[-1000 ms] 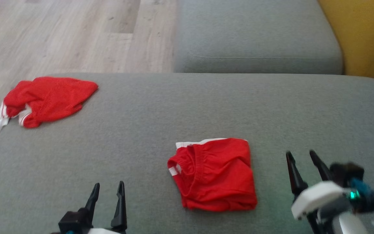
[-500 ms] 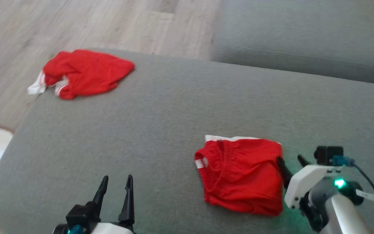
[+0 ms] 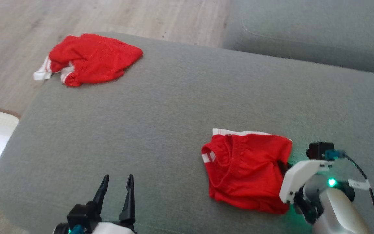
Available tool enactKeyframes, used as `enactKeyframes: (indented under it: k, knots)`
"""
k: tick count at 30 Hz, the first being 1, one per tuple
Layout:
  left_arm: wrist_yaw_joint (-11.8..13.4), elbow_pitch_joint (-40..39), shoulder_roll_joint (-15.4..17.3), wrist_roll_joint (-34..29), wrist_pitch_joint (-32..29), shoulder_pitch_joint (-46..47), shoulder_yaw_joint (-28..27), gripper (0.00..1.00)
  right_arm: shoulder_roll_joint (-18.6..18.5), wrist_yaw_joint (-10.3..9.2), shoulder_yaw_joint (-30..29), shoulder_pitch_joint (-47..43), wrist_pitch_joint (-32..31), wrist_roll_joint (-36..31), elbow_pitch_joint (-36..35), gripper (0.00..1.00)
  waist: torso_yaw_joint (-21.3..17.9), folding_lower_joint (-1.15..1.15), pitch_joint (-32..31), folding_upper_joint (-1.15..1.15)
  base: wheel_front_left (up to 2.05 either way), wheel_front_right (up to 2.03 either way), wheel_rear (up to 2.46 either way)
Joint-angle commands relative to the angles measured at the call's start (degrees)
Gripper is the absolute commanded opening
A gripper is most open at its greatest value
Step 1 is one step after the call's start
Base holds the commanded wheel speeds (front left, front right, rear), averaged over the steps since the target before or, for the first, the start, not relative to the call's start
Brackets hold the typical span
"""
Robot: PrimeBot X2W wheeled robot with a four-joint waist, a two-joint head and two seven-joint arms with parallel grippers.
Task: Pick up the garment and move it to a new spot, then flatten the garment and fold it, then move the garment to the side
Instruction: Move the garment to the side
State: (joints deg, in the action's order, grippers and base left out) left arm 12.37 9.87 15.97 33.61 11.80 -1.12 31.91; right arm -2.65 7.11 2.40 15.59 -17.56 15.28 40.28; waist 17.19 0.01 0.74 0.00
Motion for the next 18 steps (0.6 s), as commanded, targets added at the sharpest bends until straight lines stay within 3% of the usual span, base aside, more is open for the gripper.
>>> enactKeyframes:
  k: [1,6,18]
  knots:
    - [0.1,-2.0,0.4,-0.6,0.7,3.6,-1.6,1.0,-0.2,0.37,1.4,2.8,0.8,-0.6,-1.2,0.0,-1.5,-0.01,1.1,0.0,0.0,0.0,0.0]
    - [-0.1,-2.7,-0.1,-1.1,1.1,5.2,-1.4,1.0,-0.2,0.37,0.4,6.7,3.9,-3.3,-1.4,0.0,-7.2,-0.01,3.7,0.0,0.0,0.0,0.0]
    - [-0.6,-4.6,0.3,-3.3,0.9,11.4,-1.1,1.0,-1.4,0.37,-4.6,14.5,7.6,-8.6,-5.6,0.0,-27.8,-0.01,11.6,0.0,0.0,0.0,0.0]
